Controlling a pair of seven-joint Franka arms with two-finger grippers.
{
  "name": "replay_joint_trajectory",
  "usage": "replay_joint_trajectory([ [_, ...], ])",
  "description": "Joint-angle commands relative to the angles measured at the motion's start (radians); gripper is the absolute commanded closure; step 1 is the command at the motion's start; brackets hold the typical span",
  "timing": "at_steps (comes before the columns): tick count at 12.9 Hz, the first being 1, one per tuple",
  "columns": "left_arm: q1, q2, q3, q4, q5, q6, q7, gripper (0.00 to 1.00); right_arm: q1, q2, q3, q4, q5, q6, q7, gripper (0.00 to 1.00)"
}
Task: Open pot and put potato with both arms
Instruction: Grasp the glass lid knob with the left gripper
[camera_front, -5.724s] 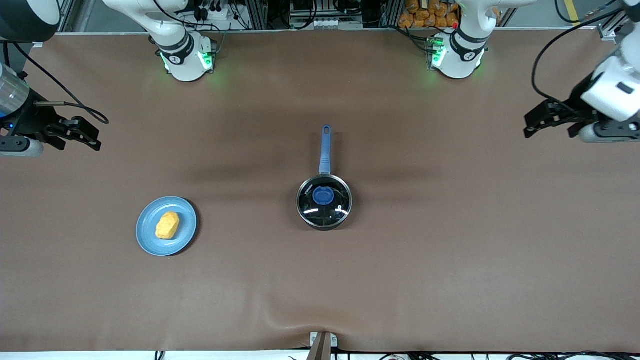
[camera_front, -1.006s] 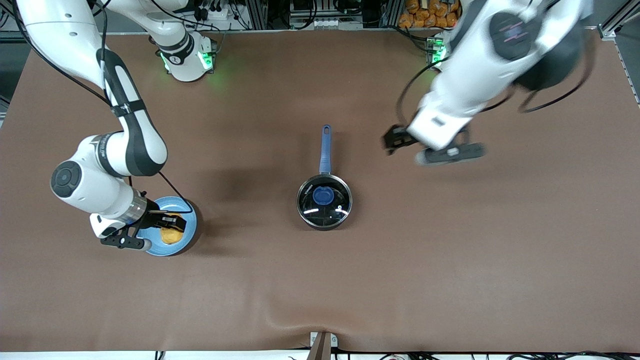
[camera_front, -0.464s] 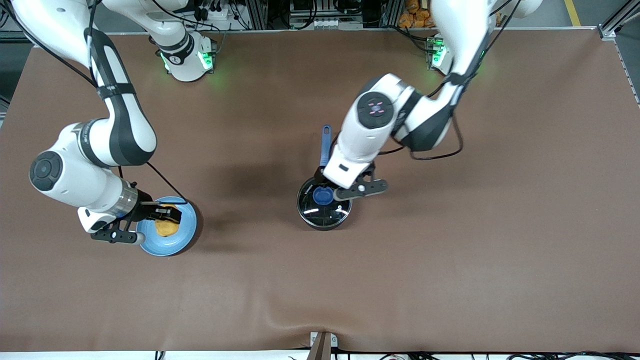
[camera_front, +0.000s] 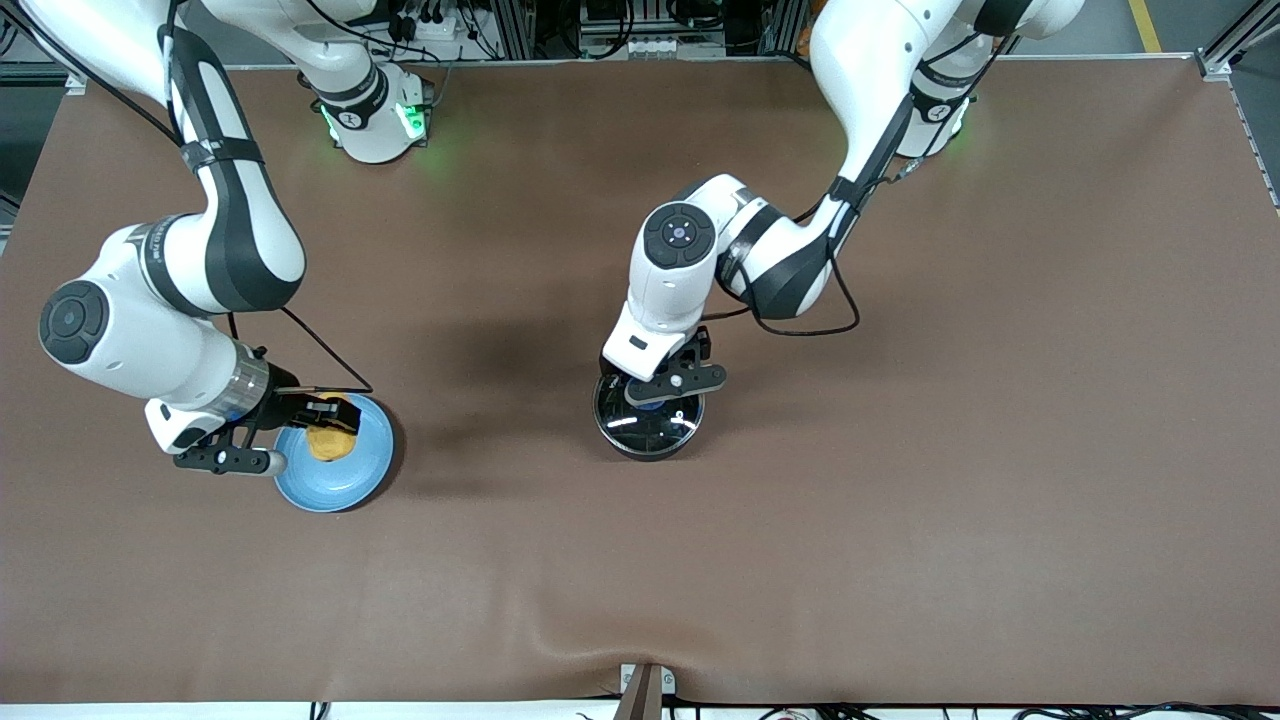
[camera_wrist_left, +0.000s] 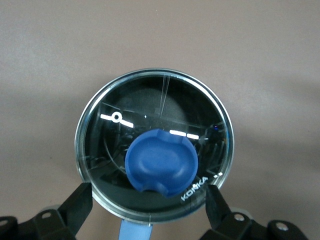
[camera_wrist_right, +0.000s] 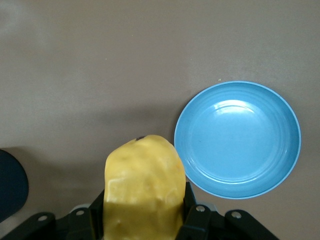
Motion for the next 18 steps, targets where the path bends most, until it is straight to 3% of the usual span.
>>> replay_joint_trajectory([
  [1, -0.053, 0.041, 0.056, 0.036, 0.026, 0.021, -0.032, 0.0, 0.008, -0.023, -0.005, -0.011, 0.003, -0.014, 0.007, 0.93],
  [7, -0.069, 0.078, 0.078, 0.036, 0.026, 0.067, -0.048, 0.0, 0.01, -0.022, -0.005, -0.008, 0.003, -0.011, -0.001, 0.93],
  [8, -0.069, 0.078, 0.078, 0.036, 0.024, 0.067, -0.049, 0.12, 0.01, -0.022, -0.004, -0.008, 0.003, -0.011, -0.001, 0.93],
  [9, -0.067, 0.078, 0.078, 0.036, 0.023, 0.069, -0.052, 0.41, 0.011, -0.022, -0.004, -0.008, 0.003, -0.012, -0.001, 0.93],
  [10, -0.067, 0.078, 0.078, 0.036, 0.023, 0.069, -0.069, 0.61, 0.013, -0.022, -0.004, -0.008, 0.003, -0.012, 0.001, 0.93],
  [12, -0.067, 0.072, 0.078, 0.037, 0.023, 0.069, -0.08, 0.82, 0.02, -0.022, -0.004, -0.01, 0.003, -0.012, 0.007, 0.93],
  [13, -0.067, 0.069, 0.082, 0.039, 0.024, 0.067, -0.089, 0.9, 0.02, -0.023, -0.004, -0.008, 0.003, -0.014, 0.007, 0.93],
  [18, -0.052, -0.031, 0.091, 0.034, 0.014, 0.055, -0.089, 0.92, 0.02, -0.025, -0.004, -0.01, 0.003, -0.014, 0.007, 0.93],
])
